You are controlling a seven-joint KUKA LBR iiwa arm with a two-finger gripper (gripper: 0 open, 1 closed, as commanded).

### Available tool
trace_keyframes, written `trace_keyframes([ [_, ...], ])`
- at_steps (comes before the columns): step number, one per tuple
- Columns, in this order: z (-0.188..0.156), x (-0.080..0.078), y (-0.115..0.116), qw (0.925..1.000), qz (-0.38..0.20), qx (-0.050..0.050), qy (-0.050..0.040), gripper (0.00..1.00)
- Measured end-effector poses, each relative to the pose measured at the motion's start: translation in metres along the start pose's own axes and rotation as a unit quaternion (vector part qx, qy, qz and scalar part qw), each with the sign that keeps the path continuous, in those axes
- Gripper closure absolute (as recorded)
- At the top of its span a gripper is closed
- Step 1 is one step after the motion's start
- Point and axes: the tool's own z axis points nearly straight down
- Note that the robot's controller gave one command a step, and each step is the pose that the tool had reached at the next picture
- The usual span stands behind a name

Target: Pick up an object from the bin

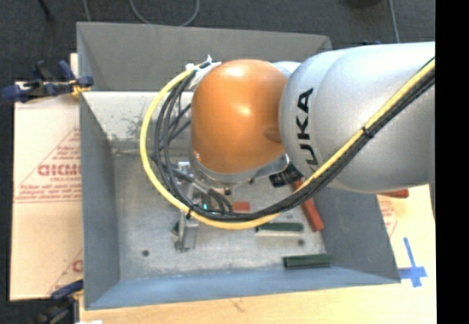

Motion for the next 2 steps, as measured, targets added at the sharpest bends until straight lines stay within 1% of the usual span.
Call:
trace_keyframes([
  [1,0.166,-0.036,-0.079,0.9997,0.021,-0.002,-0.0095,0.00],
  [2,0.166,-0.091,-0.102,0.9996,0.028,0.000,-0.0070,0.00],
])
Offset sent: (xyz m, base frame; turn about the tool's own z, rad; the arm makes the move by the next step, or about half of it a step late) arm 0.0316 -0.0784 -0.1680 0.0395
